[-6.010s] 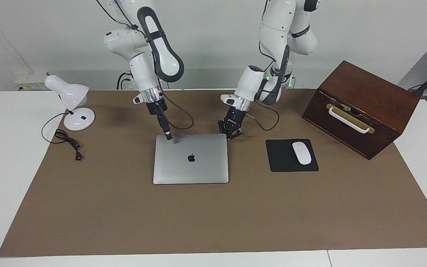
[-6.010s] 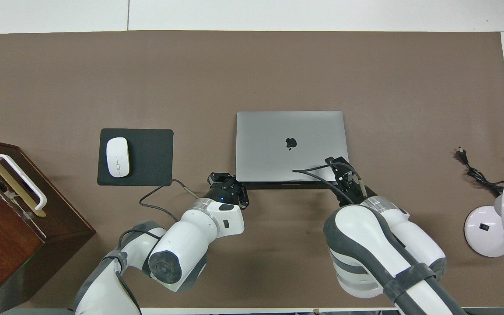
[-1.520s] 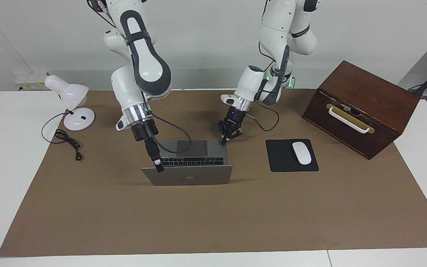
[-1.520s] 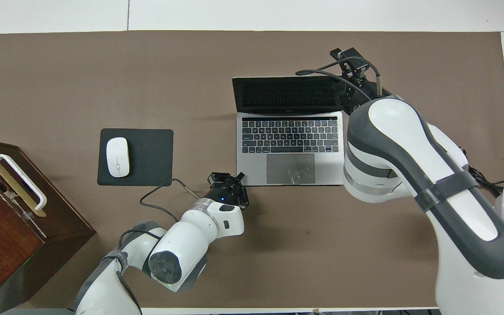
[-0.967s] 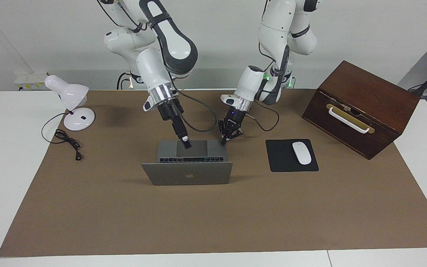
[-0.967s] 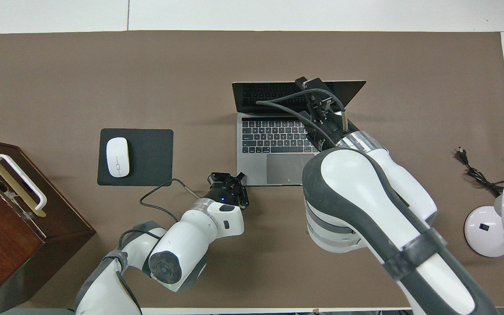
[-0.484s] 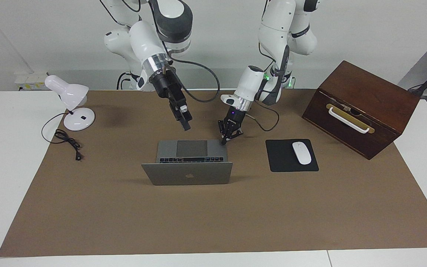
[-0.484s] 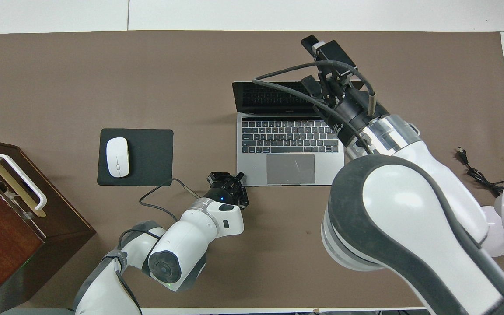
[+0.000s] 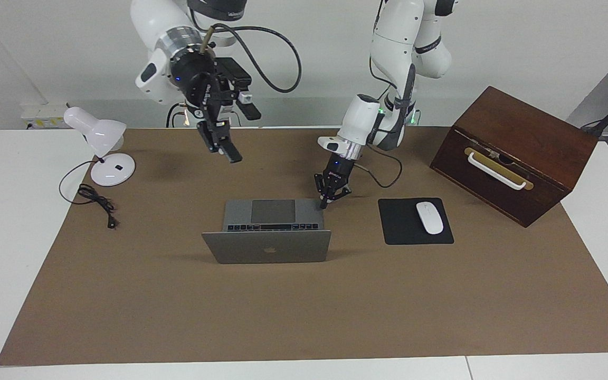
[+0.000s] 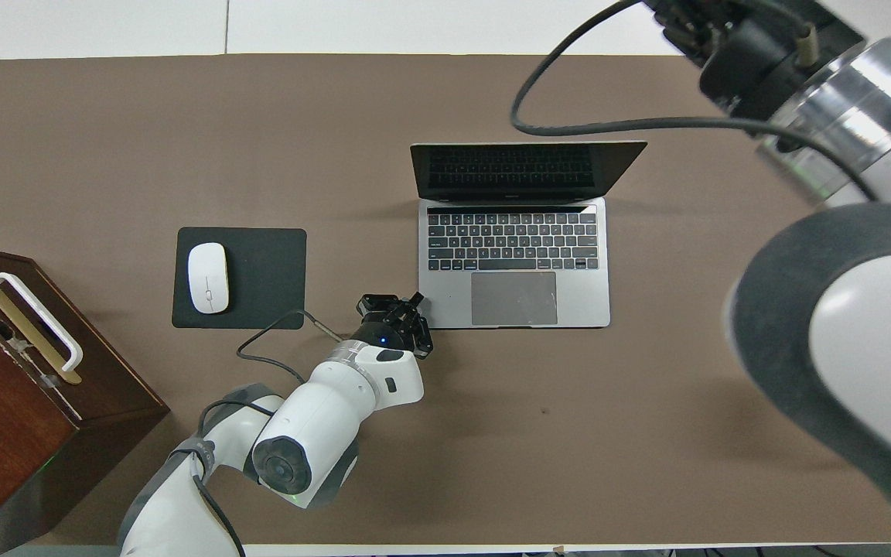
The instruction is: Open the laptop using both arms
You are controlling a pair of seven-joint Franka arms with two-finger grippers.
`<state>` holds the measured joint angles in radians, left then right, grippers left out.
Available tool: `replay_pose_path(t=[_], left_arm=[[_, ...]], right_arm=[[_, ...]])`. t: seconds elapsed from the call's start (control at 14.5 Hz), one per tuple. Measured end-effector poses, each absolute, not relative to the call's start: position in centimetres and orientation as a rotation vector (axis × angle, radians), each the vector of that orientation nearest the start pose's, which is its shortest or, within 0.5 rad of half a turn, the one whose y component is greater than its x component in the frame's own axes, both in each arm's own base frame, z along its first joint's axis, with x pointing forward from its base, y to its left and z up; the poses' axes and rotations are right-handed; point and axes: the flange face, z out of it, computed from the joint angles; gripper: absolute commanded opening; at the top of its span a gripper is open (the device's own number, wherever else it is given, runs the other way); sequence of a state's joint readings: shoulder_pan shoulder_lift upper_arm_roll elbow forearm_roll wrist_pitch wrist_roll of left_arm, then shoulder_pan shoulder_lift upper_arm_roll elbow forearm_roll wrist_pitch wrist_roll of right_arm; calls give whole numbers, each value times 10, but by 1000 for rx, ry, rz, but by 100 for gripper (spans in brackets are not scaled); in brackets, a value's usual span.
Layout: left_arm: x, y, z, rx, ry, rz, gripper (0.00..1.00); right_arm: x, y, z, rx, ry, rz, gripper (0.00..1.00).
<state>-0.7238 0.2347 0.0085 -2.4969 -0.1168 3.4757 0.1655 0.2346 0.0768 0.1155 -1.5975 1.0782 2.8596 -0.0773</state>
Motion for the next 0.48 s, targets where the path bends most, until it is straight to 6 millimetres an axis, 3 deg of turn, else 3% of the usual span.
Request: replay_pose_path(t=[0.21, 0.48], left_arm=[[409, -325, 309, -2950, 1102, -1136, 0], [431, -298, 360, -3015, 1012, -982, 0]], right_arm=[[634, 108, 726, -2146, 244, -1009, 100], [637, 60, 746, -2424, 93, -856, 100]])
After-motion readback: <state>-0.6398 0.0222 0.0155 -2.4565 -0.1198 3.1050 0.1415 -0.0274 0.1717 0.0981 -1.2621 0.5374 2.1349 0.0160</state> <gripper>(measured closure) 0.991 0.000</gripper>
